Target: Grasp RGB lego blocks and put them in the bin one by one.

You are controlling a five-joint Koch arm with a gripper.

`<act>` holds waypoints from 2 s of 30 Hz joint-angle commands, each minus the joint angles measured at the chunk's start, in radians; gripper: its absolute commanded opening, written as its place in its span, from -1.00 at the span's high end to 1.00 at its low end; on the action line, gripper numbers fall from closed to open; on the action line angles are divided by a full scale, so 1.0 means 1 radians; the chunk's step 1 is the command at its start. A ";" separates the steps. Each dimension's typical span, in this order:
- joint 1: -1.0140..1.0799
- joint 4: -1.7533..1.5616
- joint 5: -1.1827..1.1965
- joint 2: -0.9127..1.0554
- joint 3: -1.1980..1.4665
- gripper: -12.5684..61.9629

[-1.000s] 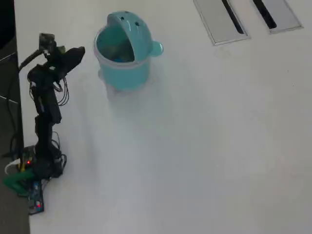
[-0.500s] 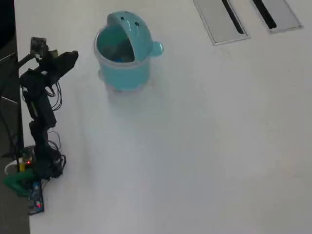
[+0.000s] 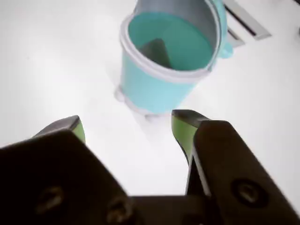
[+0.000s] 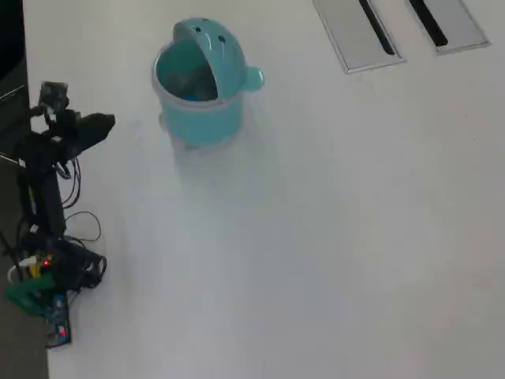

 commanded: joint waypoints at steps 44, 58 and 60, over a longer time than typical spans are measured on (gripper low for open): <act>0.215 -1.414 1.029 0.555 1.419 -0.28; 0.356 -1.881 1.425 0.561 1.735 -0.29; 0.385 -1.985 1.457 0.561 1.799 -0.27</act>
